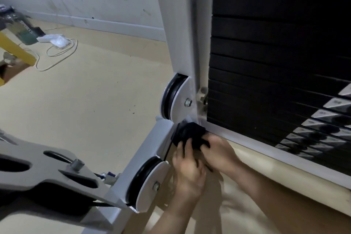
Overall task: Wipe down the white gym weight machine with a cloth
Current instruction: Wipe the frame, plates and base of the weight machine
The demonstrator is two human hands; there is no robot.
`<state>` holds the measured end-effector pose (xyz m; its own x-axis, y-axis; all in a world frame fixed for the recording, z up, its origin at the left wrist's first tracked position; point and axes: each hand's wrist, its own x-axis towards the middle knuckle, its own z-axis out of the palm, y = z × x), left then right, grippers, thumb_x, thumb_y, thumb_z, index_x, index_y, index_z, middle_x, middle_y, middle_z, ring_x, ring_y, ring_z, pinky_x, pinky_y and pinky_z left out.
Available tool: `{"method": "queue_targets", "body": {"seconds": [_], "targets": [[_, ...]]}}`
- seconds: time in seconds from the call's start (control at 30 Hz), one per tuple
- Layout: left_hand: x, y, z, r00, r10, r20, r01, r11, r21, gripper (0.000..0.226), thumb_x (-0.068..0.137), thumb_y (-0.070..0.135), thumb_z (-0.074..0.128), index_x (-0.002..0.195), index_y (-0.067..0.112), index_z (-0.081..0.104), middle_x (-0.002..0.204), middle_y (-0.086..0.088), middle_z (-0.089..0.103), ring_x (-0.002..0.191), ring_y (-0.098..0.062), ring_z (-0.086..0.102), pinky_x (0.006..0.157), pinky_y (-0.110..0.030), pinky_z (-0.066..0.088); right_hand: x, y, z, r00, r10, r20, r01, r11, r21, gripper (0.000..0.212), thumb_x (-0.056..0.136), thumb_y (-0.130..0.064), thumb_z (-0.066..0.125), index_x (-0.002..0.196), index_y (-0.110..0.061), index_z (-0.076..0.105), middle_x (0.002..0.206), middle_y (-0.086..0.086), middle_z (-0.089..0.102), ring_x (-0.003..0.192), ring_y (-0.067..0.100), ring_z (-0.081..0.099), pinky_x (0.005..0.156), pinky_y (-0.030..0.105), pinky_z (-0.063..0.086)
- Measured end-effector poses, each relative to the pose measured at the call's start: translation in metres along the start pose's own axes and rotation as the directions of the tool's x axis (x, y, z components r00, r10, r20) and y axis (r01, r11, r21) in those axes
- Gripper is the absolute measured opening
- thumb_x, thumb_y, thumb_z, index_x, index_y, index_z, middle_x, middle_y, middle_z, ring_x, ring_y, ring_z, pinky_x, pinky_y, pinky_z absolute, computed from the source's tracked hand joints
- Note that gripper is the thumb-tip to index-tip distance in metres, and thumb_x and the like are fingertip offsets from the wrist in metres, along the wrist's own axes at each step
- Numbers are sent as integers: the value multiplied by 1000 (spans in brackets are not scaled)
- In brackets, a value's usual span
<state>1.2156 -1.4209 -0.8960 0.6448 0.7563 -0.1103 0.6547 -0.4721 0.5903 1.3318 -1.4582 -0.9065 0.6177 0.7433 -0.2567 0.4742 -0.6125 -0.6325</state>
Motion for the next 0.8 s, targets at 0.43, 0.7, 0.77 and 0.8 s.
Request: {"method": "queue_targets", "body": {"seconds": [0.43, 0.7, 0.77, 0.8], "targets": [[-4, -4, 7, 997, 56, 54, -69, 952, 300, 67, 93, 18, 31, 153, 4, 5, 159, -19, 4, 145, -28, 14, 116, -24, 9, 14, -18, 15, 950, -271, 155, 306, 905, -294, 42, 102, -35, 37, 144, -32, 36, 154, -1, 33, 138, 21, 30, 111, 31, 29], [28, -2, 6, 980, 162, 116, -198, 867, 458, 59, 97, 9, 24, 153, 7, 4, 158, -22, 10, 148, -35, 3, 120, -39, 12, 13, 6, -4, 972, -231, 33, 231, 935, -271, 43, 97, -20, 46, 140, -25, 43, 136, 1, 55, 122, 19, 53, 100, 28, 42], [40, -4, 5, 989, 72, 131, -123, 890, 440, 55, 103, 11, 26, 152, 1, 3, 158, -20, 12, 148, -30, 8, 120, -33, 11, 8, 3, 13, 948, -296, 120, 312, 937, -156, 58, 99, -22, 46, 153, -24, 24, 157, -2, 30, 139, 17, 35, 112, 26, 29], [45, -5, 6, 988, 41, 149, -100, 903, 417, 55, 104, 13, 28, 152, 1, 3, 159, -18, 12, 148, -28, 10, 119, -32, 13, 7, 3, 18, 940, -306, 153, 326, 936, -134, 61, 100, -22, 45, 154, -25, 18, 160, -4, 23, 141, 17, 32, 114, 26, 27]]}}
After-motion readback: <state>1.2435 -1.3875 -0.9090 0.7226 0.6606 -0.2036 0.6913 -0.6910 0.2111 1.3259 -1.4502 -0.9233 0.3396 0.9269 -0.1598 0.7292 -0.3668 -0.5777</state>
